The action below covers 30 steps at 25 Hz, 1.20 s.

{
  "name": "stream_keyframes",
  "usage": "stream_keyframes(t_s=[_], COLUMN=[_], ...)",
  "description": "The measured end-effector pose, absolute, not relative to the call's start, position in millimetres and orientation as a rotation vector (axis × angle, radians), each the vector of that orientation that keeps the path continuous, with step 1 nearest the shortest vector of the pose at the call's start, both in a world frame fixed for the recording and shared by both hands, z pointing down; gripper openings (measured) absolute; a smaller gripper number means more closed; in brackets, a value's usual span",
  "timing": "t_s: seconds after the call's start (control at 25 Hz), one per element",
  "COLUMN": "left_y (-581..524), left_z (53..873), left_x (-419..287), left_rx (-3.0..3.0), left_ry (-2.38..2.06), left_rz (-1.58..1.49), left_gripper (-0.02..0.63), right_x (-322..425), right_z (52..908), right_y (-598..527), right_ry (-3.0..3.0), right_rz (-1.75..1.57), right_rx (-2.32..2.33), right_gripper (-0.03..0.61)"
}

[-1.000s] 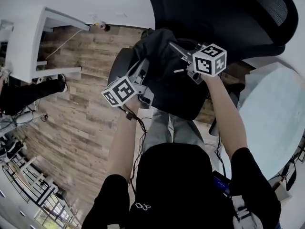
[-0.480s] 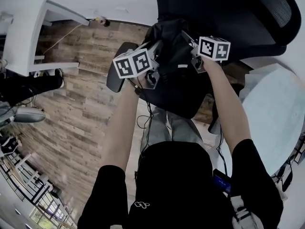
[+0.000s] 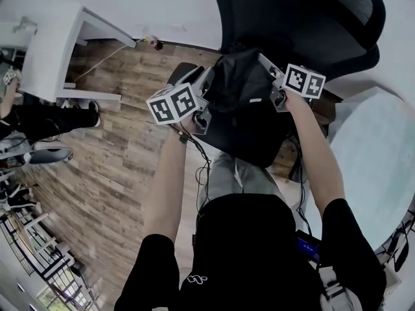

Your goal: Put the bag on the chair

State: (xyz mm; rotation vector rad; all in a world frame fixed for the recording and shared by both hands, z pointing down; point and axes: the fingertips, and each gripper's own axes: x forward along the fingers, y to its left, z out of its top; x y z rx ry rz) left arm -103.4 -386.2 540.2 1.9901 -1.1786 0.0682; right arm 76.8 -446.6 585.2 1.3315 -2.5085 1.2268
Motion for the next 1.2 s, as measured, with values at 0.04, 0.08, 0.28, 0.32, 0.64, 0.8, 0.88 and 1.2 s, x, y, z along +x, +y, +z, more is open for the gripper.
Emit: stream_keyframes(t_s=[0.04,0.08,0.28,0.32,0.64,0.8,0.88,1.2], left_y=[-384,-380,-380,-382,-370,-352,-347,-334], left_z=[526,512,439,422,299,276,286,288], left_x=[-104,-103,-99,-96,-50,-65,-69,-53], left_rx=[2.015,2.040,2.139,2.165,2.372,2.274,2.228,2.272], left_ry=[-1.201,-1.226,-1.399,-1.426,-1.655,-1.817,-1.890,-1.915], left_rz=[0.064,0.058,0.049,0.047,-0.060,-0.178,-0.124,-0.052], left_gripper=[0.121,0.113,-0.008,-0.008,-0.008,-0.008,-0.008,-0.008], right_x=[78,79,74,70,64,82,87,93], right_z=[577,569,495,473,286,261,272,292], right_y=[-445,-443,-439,-439,-401,-374,-367,-351], right_ry=[-2.513,-2.517,-2.635,-2.679,-3.097,-3.156,-3.099,-3.015], right_rz=[1.209,1.183,1.045,1.011,0.647,0.737,0.674,0.593], right_rx=[1.357,1.377,1.387,1.369,1.279,1.382,1.448,1.494], right_gripper=[0.284,0.284,0.233,0.216,0.006,0.006,0.006,0.008])
